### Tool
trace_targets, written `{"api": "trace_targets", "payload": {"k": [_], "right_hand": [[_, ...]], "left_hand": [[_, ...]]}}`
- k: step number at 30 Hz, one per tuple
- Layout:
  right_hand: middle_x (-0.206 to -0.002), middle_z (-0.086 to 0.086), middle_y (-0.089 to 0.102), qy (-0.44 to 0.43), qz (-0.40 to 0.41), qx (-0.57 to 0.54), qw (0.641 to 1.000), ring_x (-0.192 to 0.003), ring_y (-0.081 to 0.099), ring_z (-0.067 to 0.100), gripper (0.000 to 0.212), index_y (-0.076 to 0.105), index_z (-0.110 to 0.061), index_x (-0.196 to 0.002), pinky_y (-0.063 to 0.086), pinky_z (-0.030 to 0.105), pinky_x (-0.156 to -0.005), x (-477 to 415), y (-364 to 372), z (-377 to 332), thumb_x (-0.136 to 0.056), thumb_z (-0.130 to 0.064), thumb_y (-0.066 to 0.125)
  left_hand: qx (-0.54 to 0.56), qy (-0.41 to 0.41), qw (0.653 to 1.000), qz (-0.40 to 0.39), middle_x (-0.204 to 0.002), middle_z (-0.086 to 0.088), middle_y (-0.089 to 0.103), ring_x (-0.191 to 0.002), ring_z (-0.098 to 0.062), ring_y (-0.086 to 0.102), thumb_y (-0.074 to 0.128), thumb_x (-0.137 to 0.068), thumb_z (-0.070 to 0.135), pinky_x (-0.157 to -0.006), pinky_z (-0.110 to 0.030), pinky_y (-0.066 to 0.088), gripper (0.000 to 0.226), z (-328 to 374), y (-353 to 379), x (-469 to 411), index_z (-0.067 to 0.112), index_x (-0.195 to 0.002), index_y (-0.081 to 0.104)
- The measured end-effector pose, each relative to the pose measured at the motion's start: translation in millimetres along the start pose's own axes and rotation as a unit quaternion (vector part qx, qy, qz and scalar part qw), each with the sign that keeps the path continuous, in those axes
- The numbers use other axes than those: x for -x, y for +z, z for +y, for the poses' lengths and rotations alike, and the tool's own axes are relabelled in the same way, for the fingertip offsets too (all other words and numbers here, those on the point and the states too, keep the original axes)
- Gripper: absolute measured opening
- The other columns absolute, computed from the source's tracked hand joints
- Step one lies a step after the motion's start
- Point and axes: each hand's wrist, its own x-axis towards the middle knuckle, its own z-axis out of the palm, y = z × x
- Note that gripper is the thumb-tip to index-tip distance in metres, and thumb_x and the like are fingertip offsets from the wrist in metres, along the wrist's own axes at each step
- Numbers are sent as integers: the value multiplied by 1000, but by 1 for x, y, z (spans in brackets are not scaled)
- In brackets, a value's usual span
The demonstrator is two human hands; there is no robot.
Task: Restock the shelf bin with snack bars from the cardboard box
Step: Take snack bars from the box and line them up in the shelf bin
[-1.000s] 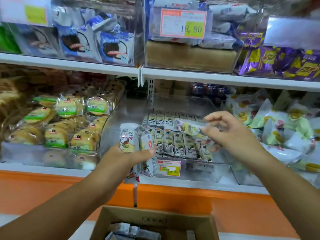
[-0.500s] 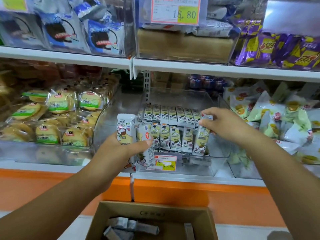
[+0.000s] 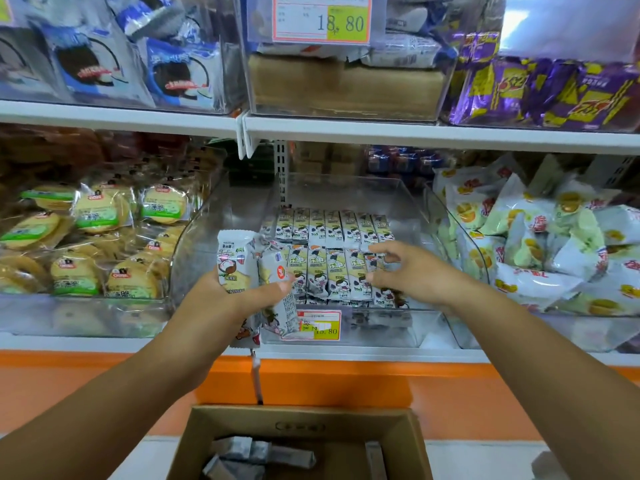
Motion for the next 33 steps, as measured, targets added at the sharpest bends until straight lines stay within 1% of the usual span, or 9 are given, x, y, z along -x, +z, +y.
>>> {"api": "trace_targets", "payload": {"k": [6, 9, 14, 17, 19, 24, 27, 29, 33], "right_hand": [[-147, 4, 40, 14, -43, 62, 997, -116, 50, 20, 63, 38, -37, -143, 37, 22, -80, 13, -3, -6, -88, -30, 68], [-145, 5, 43, 16, -21, 51, 998, -105, 53, 17, 57, 39, -36, -143, 39, 14, -62, 9, -1, -4, -92, -27, 63], [-146, 3, 44, 11, 48, 20, 999, -116, 58, 25, 46, 48, -28, -138, 44, 25, -74, -1, 10, 3, -94, -24, 60], [-145, 3, 46, 10, 51, 23, 998, -84, 66, 23, 41, 50, -28, -136, 46, 24, -62, -1, 12, 5, -96, -25, 57], [-145, 4, 46, 10, 48, 34, 998, -63, 58, 14, 40, 49, -28, -137, 43, 21, -53, 0, 12, 6, -97, -27, 54], [-134, -2, 50, -106, 140, 72, 982, -105, 54, 10, 35, 50, -25, -135, 39, 20, -87, 27, 14, -15, -101, -24, 44], [-110, -17, 57, -161, 71, -72, 982, -98, 56, 0, 32, 51, -36, -125, 46, 18, -86, 60, 25, -31, -94, -33, 57], [-108, -23, 55, -181, -11, -107, 977, -97, 57, -3, 49, 42, -49, -124, 48, 18, -85, 79, 40, -35, -84, -40, 69], [-108, -21, 55, -199, 33, -130, 971, -95, 62, 1, 58, 39, -53, -115, 53, 28, -84, 88, 57, -32, -74, -40, 78]], "left_hand": [[8, 0, 1000, -16, -93, -1, 78, -81, -23, 75, 76, -60, 38, -69, -39, 56, 51, 1, 0, -1, 23, -109, 70], [-1, 3, 999, -34, -98, 1, 78, -87, -21, 75, 76, -69, 35, -78, -44, 59, 44, 3, 1, 2, 25, -111, 70], [-5, 1, 1000, -21, -90, 4, 78, -79, -13, 74, 76, -78, 29, -66, -31, 54, 28, 1, 2, 4, 25, -105, 70], [-4, -2, 999, -39, -91, 6, 77, -83, -14, 74, 77, -74, 33, -67, -30, 52, 36, 0, 3, 3, 24, -109, 70], [5, 3, 999, -46, -82, 9, 77, -74, -9, 73, 75, -78, 28, -61, -23, 49, 30, -1, 6, 4, 21, -107, 70], [59, -5, 996, -66, -101, -1, 77, -90, -20, 73, 74, -81, 20, -76, -33, 50, 35, 0, 13, 4, 20, -115, 68], [113, -9, 989, -95, -108, -8, 75, -100, -26, 72, 71, -77, 17, -86, -38, 54, 42, 3, 16, 6, 14, -119, 66], [129, -6, 985, -113, -111, -10, 74, -103, -28, 71, 68, -82, 14, -90, -43, 54, 40, 4, 20, 7, 13, -121, 65], [140, -7, 983, -120, -113, -13, 73, -104, -32, 70, 70, -87, 13, -94, -50, 53, 37, 4, 29, 7, 11, -123, 64]]}}
